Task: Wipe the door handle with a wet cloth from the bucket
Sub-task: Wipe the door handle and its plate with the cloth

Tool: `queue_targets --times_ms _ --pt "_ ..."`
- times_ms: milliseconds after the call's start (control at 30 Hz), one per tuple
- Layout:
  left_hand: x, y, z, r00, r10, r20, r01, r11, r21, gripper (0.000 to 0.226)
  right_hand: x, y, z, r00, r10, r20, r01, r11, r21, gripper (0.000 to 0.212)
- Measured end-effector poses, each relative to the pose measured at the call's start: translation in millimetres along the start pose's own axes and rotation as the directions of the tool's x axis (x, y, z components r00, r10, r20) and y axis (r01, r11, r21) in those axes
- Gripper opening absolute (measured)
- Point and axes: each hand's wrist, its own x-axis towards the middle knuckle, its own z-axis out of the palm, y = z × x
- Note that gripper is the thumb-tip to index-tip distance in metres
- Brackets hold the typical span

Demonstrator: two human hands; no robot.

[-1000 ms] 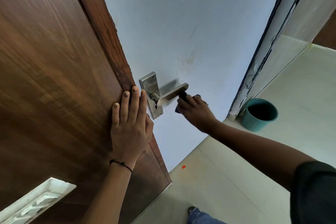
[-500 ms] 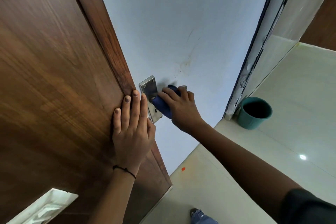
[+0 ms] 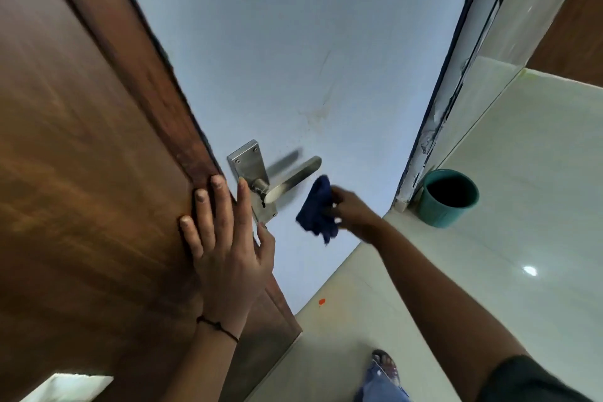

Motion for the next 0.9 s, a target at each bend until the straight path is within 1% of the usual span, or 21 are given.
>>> queue_targets --times_ms 67,167,233,267,300,333,367,400,433,467,500,533,600,633,700,767,833,900 --pt "5 17 8 0.999 -0.031 0.022 0.033 0.998 -0.060 0.068 -5 22 -7 0.997 0.011 0.073 -0.023 0.986 0.163 0.037" --pt "21 55 28 0.996 0.043 0.077 -0.024 0.973 -0.230 0.067 -3 40 -40 0.998 0.006 0.055 -0.022 0.954 0.299 0.035" --pt "31 89 46 0.977 0.102 0.185 -0.018 0.913 -0.407 0.067 -6 47 -69 1.000 0.006 0.013 -0.011 0.929 0.371 0.034" --pt "36 119 56 0.955 0.114 0.274 0.041 0.865 -0.500 0.066 -8 51 -93 1.000 0.006 -0.015 0.000 0.918 0.398 0.032" --pt "41 147 65 0.914 0.113 0.390 0.145 0.807 -0.573 0.066 -12 55 -115 0.999 0.008 -0.043 0.011 0.905 0.425 0.031" --pt "48 180 73 0.844 0.113 0.525 0.283 0.737 -0.614 0.066 -16 58 -142 0.997 0.010 -0.079 0.026 0.898 0.439 0.030" --pt "54 212 81 0.743 0.133 0.656 0.432 0.653 -0.622 0.065 -21 62 -170 0.993 0.011 -0.119 0.043 0.897 0.440 0.030" --pt "59 243 90 0.634 0.182 0.751 0.565 0.554 -0.611 0.061 -26 65 -197 0.986 0.011 -0.164 0.064 0.894 0.444 0.029" --pt "66 274 98 0.543 0.251 0.801 0.673 0.440 -0.594 0.050 -31 69 -225 0.978 0.008 -0.209 0.089 0.889 0.450 0.028" --pt "70 298 104 0.490 0.309 0.815 0.742 0.342 -0.576 0.034 -35 73 -247 0.967 0.009 -0.254 0.110 0.886 0.450 0.027" --pt "77 324 111 0.469 0.346 0.813 0.774 0.283 -0.567 0.020 -40 78 -272 0.952 0.014 -0.305 0.129 0.887 0.443 0.027" --pt "83 350 117 0.464 0.371 0.805 0.786 0.248 -0.567 0.012 -44 84 -295 0.935 0.023 -0.354 0.140 0.894 0.427 0.026" --pt "98 398 126 0.445 0.400 0.801 0.816 0.187 -0.547 0.013 -49 97 -337 0.902 0.051 -0.429 0.138 0.907 0.398 0.025" --pt "106 416 130 0.423 0.399 0.814 0.845 0.152 -0.514 0.013 -49 101 -353 0.890 0.068 -0.452 0.128 0.912 0.390 0.024" --pt "123 458 145 0.356 0.406 0.842 0.909 0.059 -0.413 0.008 -46 111 -391 0.864 0.103 -0.493 0.121 0.907 0.402 0.026" --pt "137 495 165 0.281 0.430 0.858 0.954 -0.027 -0.299 0.011 -35 121 -426 0.852 0.135 -0.506 0.148 0.864 0.482 0.033" --pt "148 526 189 0.211 0.439 0.873 0.977 -0.091 -0.191 0.016 -18 131 -458 0.864 0.150 -0.482 0.198 0.778 0.597 0.039" --pt "157 560 221 0.154 0.456 0.876 0.984 -0.150 -0.095 0.020 9 145 -492 0.878 0.169 -0.447 0.215 0.696 0.685 0.041"
